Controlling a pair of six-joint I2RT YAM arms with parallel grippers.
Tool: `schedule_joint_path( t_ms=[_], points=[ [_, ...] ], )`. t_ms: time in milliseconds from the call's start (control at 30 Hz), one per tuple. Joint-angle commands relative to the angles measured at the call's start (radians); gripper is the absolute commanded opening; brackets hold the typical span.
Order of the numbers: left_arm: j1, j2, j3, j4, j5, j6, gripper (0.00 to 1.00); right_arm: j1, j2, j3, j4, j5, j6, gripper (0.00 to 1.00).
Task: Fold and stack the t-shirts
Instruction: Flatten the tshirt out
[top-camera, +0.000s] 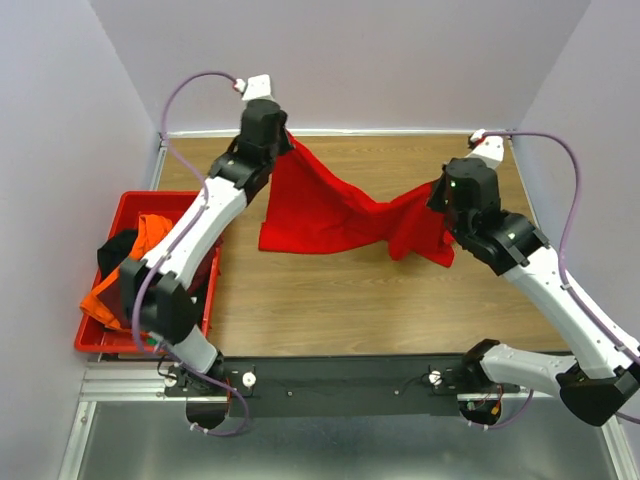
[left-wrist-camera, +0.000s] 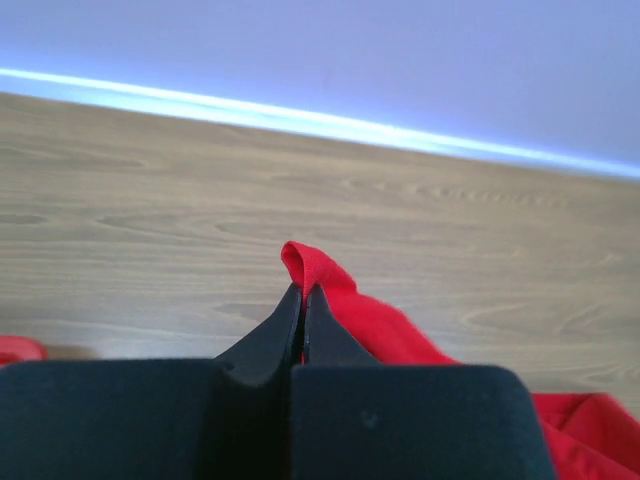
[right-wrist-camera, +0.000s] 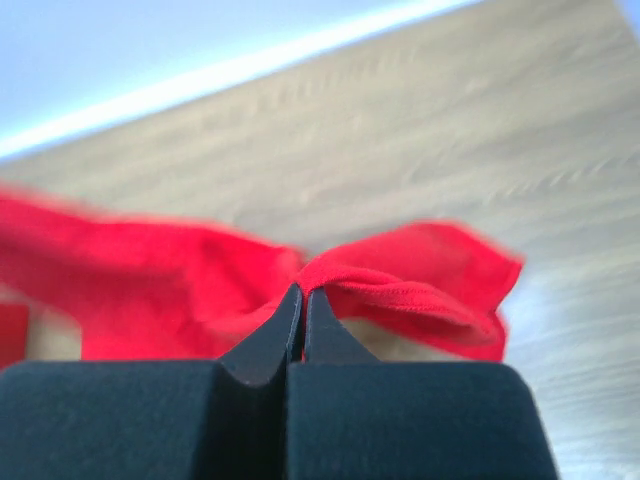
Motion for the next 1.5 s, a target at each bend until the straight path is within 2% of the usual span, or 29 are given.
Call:
schedule_joint_path(
  t_ms=[0,100,367,533,667,900,1033,1133,1233,1300,1433,1467],
  points=[
    [0.002,-0.127,-0.094,0.003,-0.060,-0.034,0.00,-0.005,-0.035,0.104,-0.053,0.165,-0.055,0.01],
    [0.003,-0.303,-0.155,0.007,-0.087,-0.040,0.00,-0.005,-0.045,0.165,-0.052,0.191,-0.078,0.01],
    [0.005,-0.654,-0.255,0.032,-0.133,-0.057,0.00,-0.007,-0.098,0.343,-0.058,0.243,-0.157,0.00],
    [0.006,-0.750,-0.231,0.035,-0.150,-0.056,0.00,-0.007,-0.091,0.449,-0.059,0.240,-0.196,0.00],
    [0.006,-0.768,-0.212,0.061,-0.157,-0.051,0.00,-0.007,-0.055,0.550,-0.058,0.227,-0.226,0.00],
    [0.006,-0.687,-0.200,0.207,-0.201,-0.031,0.00,-0.007,0.115,0.731,0.000,0.220,-0.324,0.01],
    [0.025,-0.545,-0.169,0.287,-0.197,-0.033,0.00,-0.011,0.266,0.763,0.109,0.179,-0.390,0.01],
    [0.061,-0.445,-0.134,0.371,-0.158,-0.030,0.00,-0.077,0.382,0.832,0.188,0.078,-0.407,0.01],
    [0.100,-0.344,-0.082,0.477,-0.109,-0.013,0.00,-0.209,0.492,0.903,0.256,-0.078,-0.388,0.01],
    [0.123,-0.285,-0.042,0.526,-0.083,-0.005,0.00,-0.255,0.558,0.961,0.280,-0.126,-0.375,0.01],
    [0.186,-0.102,0.114,0.573,-0.006,0.007,0.00,-0.318,0.734,1.157,0.316,-0.182,-0.367,0.01],
    [0.218,-0.071,0.195,0.583,0.007,0.003,0.00,-0.332,0.777,1.273,0.327,-0.188,-0.370,0.01]
  ],
)
